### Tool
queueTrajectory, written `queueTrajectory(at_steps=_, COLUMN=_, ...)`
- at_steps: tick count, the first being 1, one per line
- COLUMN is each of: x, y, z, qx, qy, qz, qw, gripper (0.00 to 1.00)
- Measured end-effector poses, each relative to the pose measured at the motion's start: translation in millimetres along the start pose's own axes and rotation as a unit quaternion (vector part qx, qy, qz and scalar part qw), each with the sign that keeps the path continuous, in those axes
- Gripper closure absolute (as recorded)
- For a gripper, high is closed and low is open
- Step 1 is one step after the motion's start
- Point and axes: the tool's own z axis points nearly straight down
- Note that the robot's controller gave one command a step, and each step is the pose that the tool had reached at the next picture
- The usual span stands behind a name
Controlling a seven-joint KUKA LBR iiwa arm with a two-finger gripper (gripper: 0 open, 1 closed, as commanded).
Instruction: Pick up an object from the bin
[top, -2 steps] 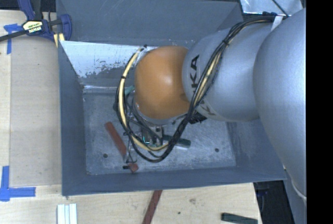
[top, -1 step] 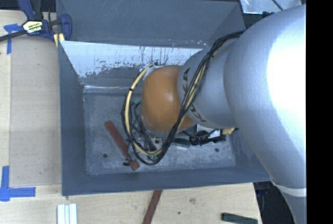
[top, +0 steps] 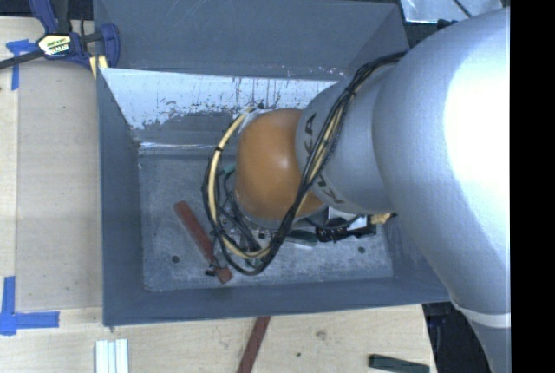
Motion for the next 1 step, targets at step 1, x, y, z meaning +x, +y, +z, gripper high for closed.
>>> queueTrajectory(at_steps=1, x=-3.9, y=9.7, z=-22.9, qx=0.000, qy=-0.0018, qz=-0.015, qw=0.9999, gripper=1.00)
